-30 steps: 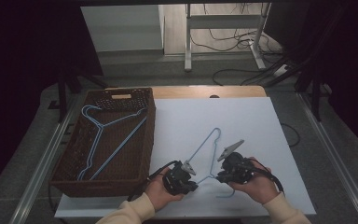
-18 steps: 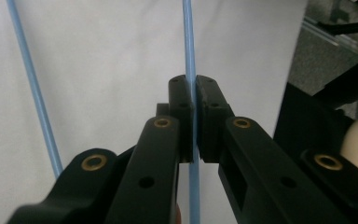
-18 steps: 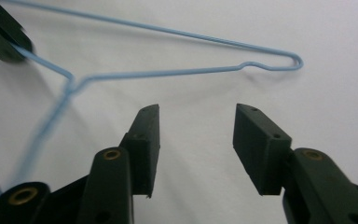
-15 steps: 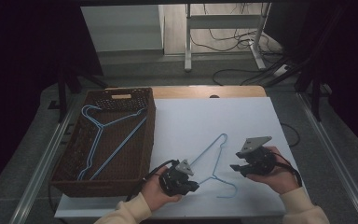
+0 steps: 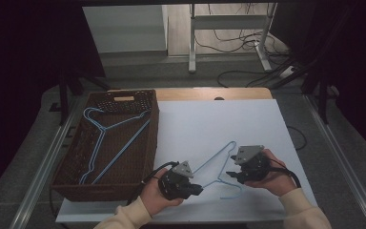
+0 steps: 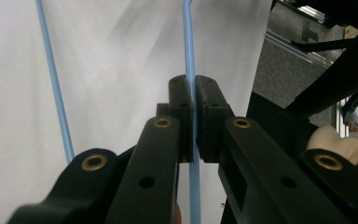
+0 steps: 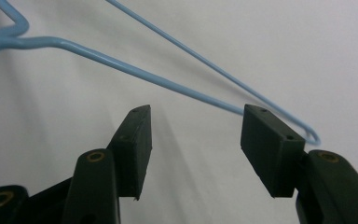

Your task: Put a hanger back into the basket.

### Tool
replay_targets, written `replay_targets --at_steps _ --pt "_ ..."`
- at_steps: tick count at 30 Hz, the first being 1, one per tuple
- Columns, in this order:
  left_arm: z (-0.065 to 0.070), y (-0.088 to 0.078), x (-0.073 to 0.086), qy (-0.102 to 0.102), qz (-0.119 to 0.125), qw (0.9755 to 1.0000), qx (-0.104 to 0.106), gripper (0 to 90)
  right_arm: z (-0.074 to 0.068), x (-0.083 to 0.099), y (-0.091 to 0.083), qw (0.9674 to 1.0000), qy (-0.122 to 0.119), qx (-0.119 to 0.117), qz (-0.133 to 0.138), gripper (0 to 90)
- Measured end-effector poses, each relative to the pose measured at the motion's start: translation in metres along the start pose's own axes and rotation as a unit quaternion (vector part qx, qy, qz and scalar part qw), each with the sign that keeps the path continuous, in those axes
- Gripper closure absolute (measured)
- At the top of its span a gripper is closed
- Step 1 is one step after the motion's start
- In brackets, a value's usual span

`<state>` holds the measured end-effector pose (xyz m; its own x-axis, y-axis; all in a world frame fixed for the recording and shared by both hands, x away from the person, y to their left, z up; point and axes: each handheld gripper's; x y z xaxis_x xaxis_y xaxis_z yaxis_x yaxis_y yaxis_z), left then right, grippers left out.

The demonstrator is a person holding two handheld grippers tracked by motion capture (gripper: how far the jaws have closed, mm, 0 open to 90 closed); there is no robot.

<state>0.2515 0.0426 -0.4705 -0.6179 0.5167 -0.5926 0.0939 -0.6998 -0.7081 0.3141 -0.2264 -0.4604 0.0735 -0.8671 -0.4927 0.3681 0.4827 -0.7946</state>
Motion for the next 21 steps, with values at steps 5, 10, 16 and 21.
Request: replay_targets --at_steps 5,10,16,21 --pt "0.000 -0.002 0.000 0.000 0.006 0.9999 0.011 86.7 0.000 -0.009 0.007 0.9993 -0.036 0.002 0.009 44.8" --pt "-0.001 -0.003 0.000 0.000 0.009 0.9999 0.014 86.7 0.000 -0.012 0.013 0.9988 -0.046 -0.017 0.011 53.3" --pt "-0.004 -0.007 -0.001 -0.010 0.022 0.9992 0.030 86.6 -0.001 -0.013 0.009 0.9979 -0.062 -0.007 0.020 60.2" --pt "-0.004 -0.007 -0.001 -0.009 0.020 0.9993 0.031 86.7 -0.002 -0.014 0.008 0.9967 -0.078 -0.006 0.022 62.5"
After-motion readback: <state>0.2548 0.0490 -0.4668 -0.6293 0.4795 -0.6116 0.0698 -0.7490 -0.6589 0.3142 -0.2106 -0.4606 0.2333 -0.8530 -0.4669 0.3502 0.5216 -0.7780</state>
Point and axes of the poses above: each handheld gripper's, and its own axes: y roughly forward along the jaws, x roughly out of its underside, z roughly to its right, and after that the axes turned 12 degrees about -y, right-handed
